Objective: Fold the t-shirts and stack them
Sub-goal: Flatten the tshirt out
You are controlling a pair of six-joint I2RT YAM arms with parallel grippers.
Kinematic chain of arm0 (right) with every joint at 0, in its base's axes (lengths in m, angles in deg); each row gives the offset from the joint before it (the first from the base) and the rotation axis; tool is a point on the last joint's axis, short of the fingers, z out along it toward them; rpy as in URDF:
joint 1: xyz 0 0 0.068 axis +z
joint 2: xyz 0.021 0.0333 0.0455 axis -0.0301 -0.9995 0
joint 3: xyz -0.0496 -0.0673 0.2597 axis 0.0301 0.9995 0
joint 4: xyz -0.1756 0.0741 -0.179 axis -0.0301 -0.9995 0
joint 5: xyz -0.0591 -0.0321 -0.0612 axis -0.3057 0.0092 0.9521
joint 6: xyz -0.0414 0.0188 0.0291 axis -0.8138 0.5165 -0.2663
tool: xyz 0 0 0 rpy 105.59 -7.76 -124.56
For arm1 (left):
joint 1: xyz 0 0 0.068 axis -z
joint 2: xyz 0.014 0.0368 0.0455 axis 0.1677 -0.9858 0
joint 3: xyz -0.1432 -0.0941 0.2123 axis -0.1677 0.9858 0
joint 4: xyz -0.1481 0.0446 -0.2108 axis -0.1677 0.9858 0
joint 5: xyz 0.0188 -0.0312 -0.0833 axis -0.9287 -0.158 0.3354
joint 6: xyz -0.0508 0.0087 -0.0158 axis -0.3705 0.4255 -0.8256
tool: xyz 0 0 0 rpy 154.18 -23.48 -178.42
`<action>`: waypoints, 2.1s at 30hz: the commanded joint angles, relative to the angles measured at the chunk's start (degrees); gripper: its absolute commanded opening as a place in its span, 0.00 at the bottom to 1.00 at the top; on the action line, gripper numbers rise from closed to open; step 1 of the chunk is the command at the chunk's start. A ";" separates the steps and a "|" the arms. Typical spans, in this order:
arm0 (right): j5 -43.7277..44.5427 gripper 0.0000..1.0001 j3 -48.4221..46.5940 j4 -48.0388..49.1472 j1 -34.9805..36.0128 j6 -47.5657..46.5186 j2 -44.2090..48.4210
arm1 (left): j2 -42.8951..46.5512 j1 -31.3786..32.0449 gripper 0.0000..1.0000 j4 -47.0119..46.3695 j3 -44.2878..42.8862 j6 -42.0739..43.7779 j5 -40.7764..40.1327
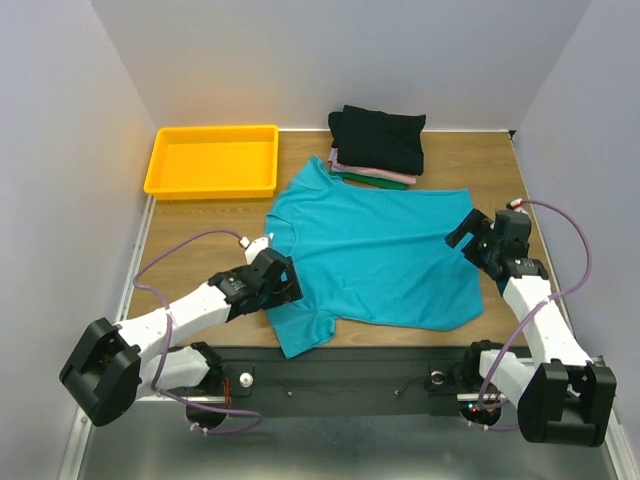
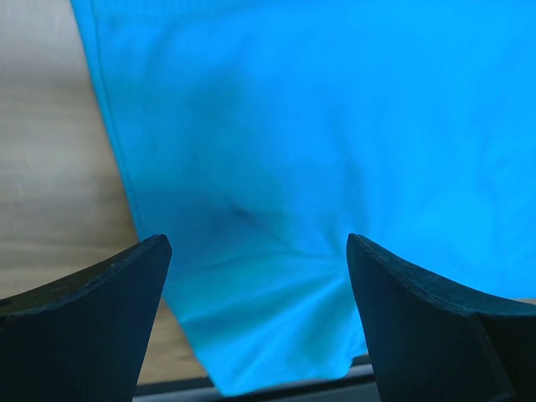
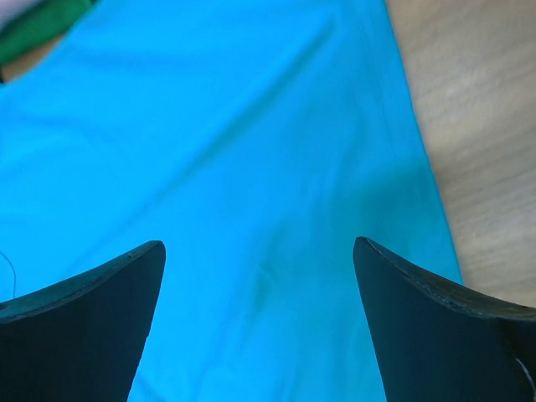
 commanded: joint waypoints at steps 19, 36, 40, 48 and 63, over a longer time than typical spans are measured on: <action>-1.45 1.00 2.74 0.06 -0.21 -0.29 -12.83 | -21.86 -9.57 0.98 -10.76 -7.28 3.52 -3.06; -1.18 1.00 1.59 0.94 -0.21 -2.39 -12.23 | -26.56 -15.13 0.98 -5.25 -21.44 8.64 -2.96; -4.96 1.00 2.29 0.94 0.05 -3.62 -5.38 | -12.87 -15.04 0.98 -1.99 -14.78 5.39 -4.72; -3.21 1.00 0.81 -0.82 20.81 0.66 0.70 | 3.16 -14.95 0.98 4.68 -0.62 -2.25 -0.69; 16.03 0.81 -19.76 8.68 66.23 17.37 -37.97 | 3.17 -15.04 0.98 -0.84 4.41 -3.59 2.48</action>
